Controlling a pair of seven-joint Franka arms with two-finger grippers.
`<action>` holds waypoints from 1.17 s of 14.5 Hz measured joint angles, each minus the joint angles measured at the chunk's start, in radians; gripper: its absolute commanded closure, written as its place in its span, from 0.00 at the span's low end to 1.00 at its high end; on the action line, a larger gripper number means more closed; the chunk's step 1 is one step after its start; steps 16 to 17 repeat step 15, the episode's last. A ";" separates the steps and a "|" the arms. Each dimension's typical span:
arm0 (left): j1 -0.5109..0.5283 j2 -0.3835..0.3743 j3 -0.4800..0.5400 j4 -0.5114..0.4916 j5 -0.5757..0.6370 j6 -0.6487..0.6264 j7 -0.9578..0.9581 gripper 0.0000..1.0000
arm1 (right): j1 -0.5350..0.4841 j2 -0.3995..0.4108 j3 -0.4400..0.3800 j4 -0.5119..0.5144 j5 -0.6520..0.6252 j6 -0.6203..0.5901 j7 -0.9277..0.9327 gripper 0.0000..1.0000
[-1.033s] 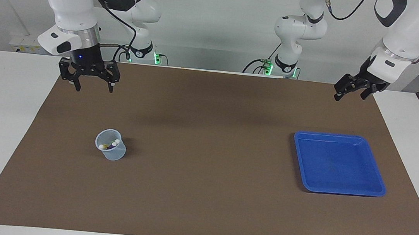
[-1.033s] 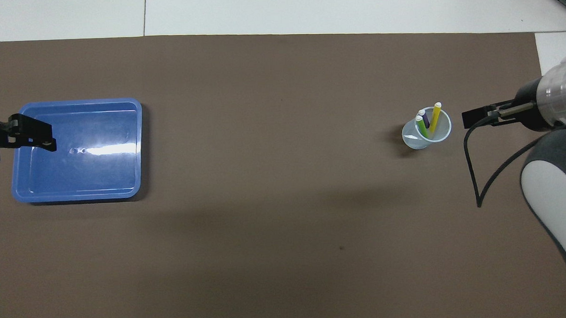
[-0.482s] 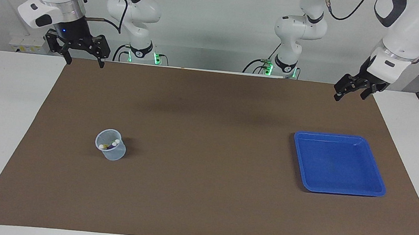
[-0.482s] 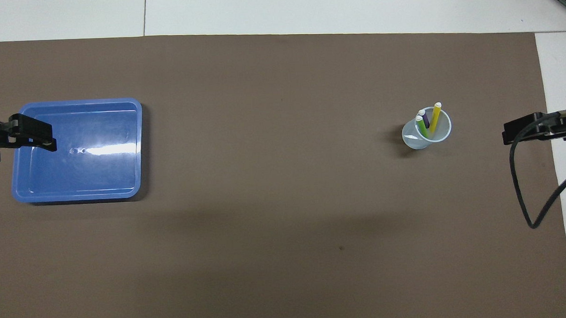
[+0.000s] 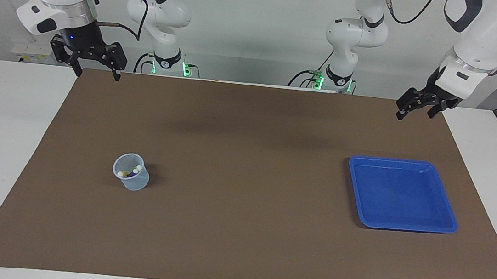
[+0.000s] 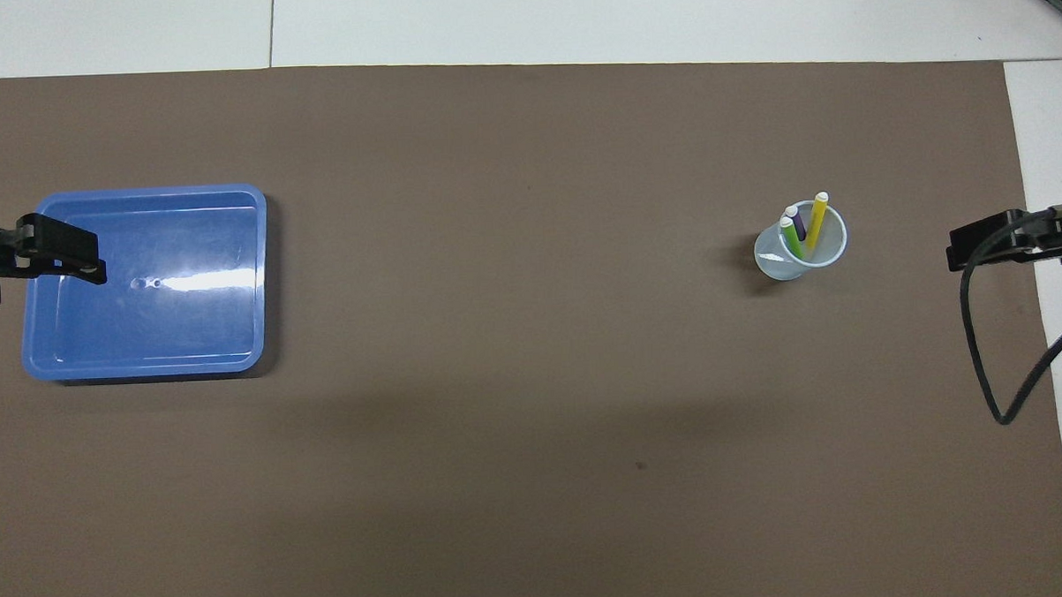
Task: Transfer and insert pens with both arms
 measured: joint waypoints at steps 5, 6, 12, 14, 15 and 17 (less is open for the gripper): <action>0.000 0.000 0.000 0.000 0.000 0.000 0.000 0.00 | 0.000 0.000 0.004 -0.003 0.005 0.001 0.000 0.00; 0.000 0.000 0.000 0.000 0.000 0.000 0.000 0.00 | 0.000 0.000 0.004 -0.007 0.020 0.002 0.000 0.00; 0.000 0.000 0.000 0.000 0.000 0.000 0.000 0.00 | -0.002 -0.001 -0.001 -0.023 0.038 0.005 0.000 0.00; 0.000 0.000 0.000 0.000 0.000 0.000 0.000 0.00 | -0.002 -0.001 -0.003 -0.027 0.038 0.009 0.000 0.00; 0.000 0.000 0.000 0.000 0.000 0.000 0.000 0.00 | -0.002 -0.002 -0.003 -0.029 0.038 0.010 0.000 0.00; 0.000 0.000 0.000 0.000 0.000 0.000 0.000 0.00 | -0.002 -0.002 -0.003 -0.029 0.038 0.010 0.000 0.00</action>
